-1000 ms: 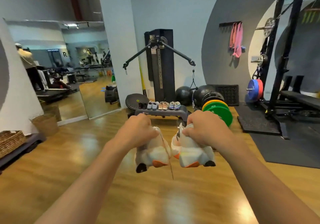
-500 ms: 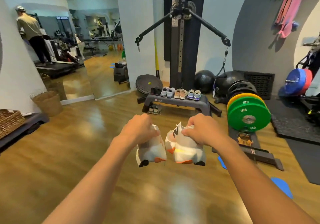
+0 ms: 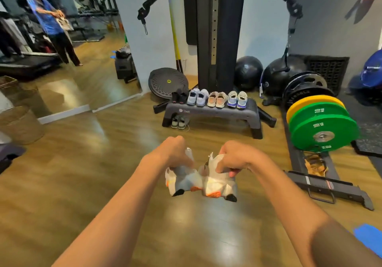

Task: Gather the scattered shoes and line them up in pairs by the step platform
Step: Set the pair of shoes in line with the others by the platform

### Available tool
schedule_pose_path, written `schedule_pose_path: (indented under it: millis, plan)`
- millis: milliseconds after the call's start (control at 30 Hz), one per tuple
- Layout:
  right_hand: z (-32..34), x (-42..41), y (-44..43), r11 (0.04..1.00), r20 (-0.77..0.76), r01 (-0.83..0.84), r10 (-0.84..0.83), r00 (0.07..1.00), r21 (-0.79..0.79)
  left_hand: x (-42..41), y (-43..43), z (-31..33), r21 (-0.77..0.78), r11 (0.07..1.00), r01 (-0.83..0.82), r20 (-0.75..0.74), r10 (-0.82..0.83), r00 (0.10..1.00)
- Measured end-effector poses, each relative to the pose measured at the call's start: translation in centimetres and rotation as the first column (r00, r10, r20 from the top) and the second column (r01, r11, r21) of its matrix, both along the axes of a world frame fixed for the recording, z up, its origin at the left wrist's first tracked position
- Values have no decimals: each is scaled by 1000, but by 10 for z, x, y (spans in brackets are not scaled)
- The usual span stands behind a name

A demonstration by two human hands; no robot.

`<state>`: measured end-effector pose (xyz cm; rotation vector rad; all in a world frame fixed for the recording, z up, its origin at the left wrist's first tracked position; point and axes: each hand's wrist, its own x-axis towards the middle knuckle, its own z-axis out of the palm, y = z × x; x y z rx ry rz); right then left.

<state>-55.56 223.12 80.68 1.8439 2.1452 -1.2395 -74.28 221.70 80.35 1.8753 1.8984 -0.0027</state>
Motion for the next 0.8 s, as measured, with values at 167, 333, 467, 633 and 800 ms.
schedule_pose_path:
  millis: [167, 333, 467, 633, 800]
  plan:
    - [-28, -41, 135, 997, -11, -59, 59, 998, -57, -46, 131, -21, -71, 997, 21, -6, -21, 1000]
    - [-66, -93, 268, 995, 48, -76, 79, 996, -60, -87, 264, -62, -58, 998, 13, 19, -12, 1000]
    - [-105, -135, 366, 1000, 140, -26, 25, 990, -1, -117, 370, -98, -9, 999, 35, -23, -35, 999]
    - [-155, -173, 482, 991, 153, 92, -106, 982, 99, -146, 496, -143, 35, 996, 82, -125, -77, 989]
    - [-231, -206, 597, 960, 81, 220, -237, 968, 173, -170, 630, -222, 21, 998, 52, -66, -51, 997]
